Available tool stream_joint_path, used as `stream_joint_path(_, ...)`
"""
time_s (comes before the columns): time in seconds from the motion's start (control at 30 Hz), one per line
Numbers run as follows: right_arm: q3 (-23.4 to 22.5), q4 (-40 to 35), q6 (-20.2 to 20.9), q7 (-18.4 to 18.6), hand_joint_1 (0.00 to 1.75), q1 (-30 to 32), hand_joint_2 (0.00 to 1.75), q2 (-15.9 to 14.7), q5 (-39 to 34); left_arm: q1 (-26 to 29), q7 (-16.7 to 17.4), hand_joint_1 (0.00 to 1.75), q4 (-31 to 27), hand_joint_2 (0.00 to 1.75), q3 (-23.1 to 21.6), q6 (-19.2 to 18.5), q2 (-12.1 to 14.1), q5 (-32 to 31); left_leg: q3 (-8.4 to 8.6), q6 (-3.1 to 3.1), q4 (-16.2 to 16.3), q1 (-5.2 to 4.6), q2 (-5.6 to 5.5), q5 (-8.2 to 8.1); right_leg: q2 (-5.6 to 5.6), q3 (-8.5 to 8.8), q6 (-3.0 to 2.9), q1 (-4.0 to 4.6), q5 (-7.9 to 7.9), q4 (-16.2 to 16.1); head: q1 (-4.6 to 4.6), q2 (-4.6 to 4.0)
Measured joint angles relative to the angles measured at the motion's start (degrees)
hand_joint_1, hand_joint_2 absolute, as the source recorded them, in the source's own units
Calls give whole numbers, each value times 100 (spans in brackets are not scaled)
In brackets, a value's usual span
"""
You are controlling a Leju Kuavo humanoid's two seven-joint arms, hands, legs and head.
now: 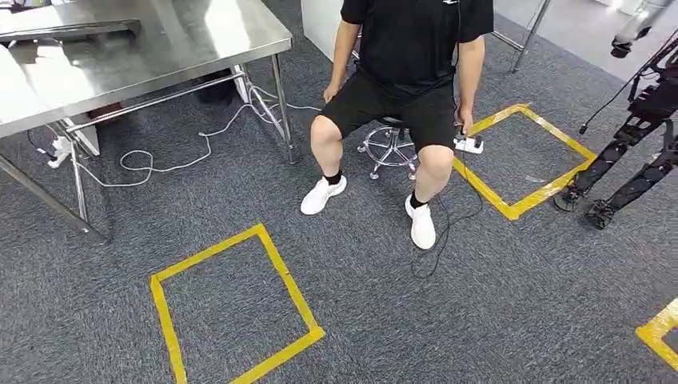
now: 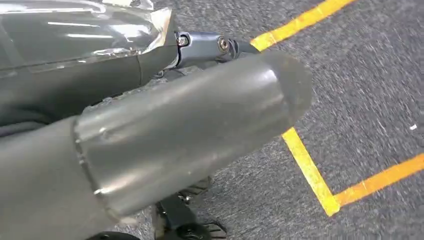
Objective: Take the parts from the cabinet and place them on the table.
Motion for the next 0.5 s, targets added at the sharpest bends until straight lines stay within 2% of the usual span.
stream_joint_path(0.07, 0, 0, 0, 28, 0, 24, 0, 0, 0, 11, 0, 0, 0, 0, 0, 2, -2, -2, -6, 55, 8, -51, 92, 36, 96, -8, 106, -8, 72, -66, -4, 0)
stream_joint_path(0.1, 0, 9, 0, 48, 0, 38, 0, 0, -4, 4, -7, 0, 0, 0, 0, 2, -4, -9, 0, 138, -91, -26, 160, 128, 107, -24, 149, 47, 79, -51, 0, 0)
stream_joint_path(0.13, 0, 11, 0, 63, 0, 35, 0, -7, -18, -5, -9, 0, 0, 0, 0, 2, -11, -22, 4, 178, -118, -30, 241, 173, -54, -125, 109, 28, -33, 75, 11, 0)
stream_joint_path(0.17, 0, 13, 0, 85, 0, 31, 0, -11, -24, -3, -11, 0, 0, 0, 0, 0, -13, -44, -35, 226, -125, -36, 280, 193, -151, -259, 34, 69, -269, 391, 37, 0)
stream_joint_path(0.2, 0, 13, 0, 94, 0, 29, 0, -9, -37, 9, -7, 0, 0, 0, 0, -4, -11, -48, -60, 241, -122, -62, 357, 203, -186, -453, -19, 64, -512, 853, 46, 0)
stream_joint_path(0.23, 0, 13, 0, 96, 0, 31, 0, -7, -39, 15, 0, 0, 0, 0, 0, -4, -11, -55, -95, 265, -122, -82, 438, 218, -196, -649, -42, 65, -722, 1346, 41, 0)
stream_joint_path(0.27, 0, 13, 0, 105, 0, 39, 0, 2, -48, 13, 11, 0, 0, 0, 0, -4, -11, -59, -125, 282, -118, -111, 504, 232, -202, -769, -32, 69, -841, 1699, 46, 0)
stream_joint_path(0.3, 0, 13, -2, 120, 0, 52, 0, 4, -50, 13, 15, 0, 0, 0, 0, -6, -11, -68, -137, 296, -118, -139, 570, 242, -208, -735, 1, 69, -838, 1739, 39, 0)
stream_joint_path(0.33, 0, 13, -2, 125, 0, 65, 0, 2, -50, 13, 22, 0, 0, 0, 0, -9, -11, -79, -146, 300, -116, -162, 630, 245, -221, -540, 38, 80, -762, 1502, 42, 0)
stream_joint_path(0.37, 0, 15, -4, 131, 0, 69, 0, 2, -48, 13, 24, 0, 0, 0, 0, -9, -13, -96, -140, 299, -115, -179, 690, 245, -251, -237, 70, 101, -621, 1058, 46, 0)
stream_joint_path(0.4, 0, 15, -4, 133, 0, 67, 0, -2, -42, 11, 24, 0, 0, 0, 0, -9, -15, -98, -129, 298, -113, -189, 751, 244, -334, 114, 82, 121, -466, 505, 41, 0)
stream_joint_path(0.43, 0, 13, -4, 140, 0, 57, 0, -4, -35, 8, 22, 0, 0, 0, 0, -11, -15, -98, -112, 292, -102, -205, 804, 240, -577, 438, 51, 157, -368, -17, 46, 0)
stream_joint_path(0.47, 0, 13, -4, 153, 0, 37, 0, -2, -31, 8, 22, 0, 0, 0, 0, -9, -15, -98, -124, 261, -73, -264, 869, 216, -656, 494, -22, 219, -375, -143, 35, 0)
stream_joint_path(0.5, 0, 13, -4, 171, 0, 40, 0, 4, -20, 6, 22, 0, 0, 0, 0, -9, -13, -98, -128, 249, -73, -255, 900, 222, -567, 475, -76, 201, -343, -157, 26, 0)
